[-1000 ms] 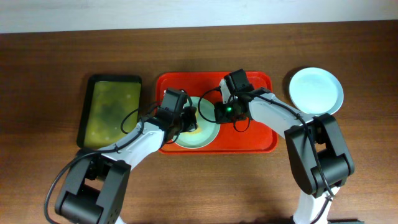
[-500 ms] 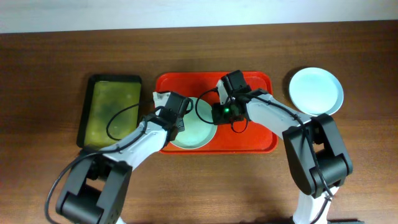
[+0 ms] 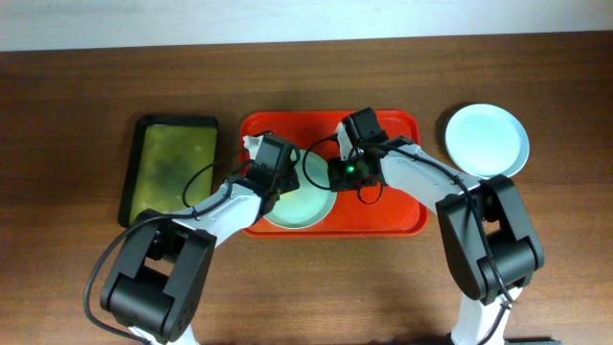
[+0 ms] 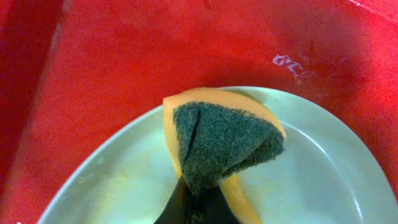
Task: Clean dirty plates on tray and stack at the side
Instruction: 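Scrub the pale green plate with the sponge while the right gripper holds it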
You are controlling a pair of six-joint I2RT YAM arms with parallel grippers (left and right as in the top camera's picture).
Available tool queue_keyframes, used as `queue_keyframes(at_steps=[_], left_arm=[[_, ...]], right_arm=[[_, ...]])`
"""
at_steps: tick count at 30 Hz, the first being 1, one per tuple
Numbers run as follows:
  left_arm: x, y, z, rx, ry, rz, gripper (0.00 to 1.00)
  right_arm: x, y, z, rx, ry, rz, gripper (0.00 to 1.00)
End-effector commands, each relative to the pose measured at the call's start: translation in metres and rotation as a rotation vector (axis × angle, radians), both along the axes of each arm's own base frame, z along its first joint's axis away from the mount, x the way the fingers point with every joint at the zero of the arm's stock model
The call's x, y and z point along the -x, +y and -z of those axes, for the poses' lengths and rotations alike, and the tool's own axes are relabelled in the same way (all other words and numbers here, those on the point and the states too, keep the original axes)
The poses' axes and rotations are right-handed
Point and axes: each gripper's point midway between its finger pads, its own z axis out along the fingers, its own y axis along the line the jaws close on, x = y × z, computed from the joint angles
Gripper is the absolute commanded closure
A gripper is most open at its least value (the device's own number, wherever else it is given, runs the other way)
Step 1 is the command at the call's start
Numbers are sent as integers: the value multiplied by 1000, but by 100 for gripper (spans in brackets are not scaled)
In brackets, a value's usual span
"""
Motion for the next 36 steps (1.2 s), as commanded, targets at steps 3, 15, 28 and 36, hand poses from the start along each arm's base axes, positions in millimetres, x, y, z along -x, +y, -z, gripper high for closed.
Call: queue_keyframes(at_steps=[3, 15, 28, 36], left_arm=[[7, 66, 5, -391, 4, -40, 100], [19, -37, -52, 150, -23, 209, 100], [48, 62, 25, -447, 187, 107, 100], [34, 43, -46, -328, 86, 103, 100]], right_arm=[[-2, -4, 3, 14, 1, 7, 96], [-3, -3, 3, 12, -2, 7, 96], [-3, -4, 3, 13, 0, 8, 96], [-3, -4, 3, 13, -1, 8, 96]])
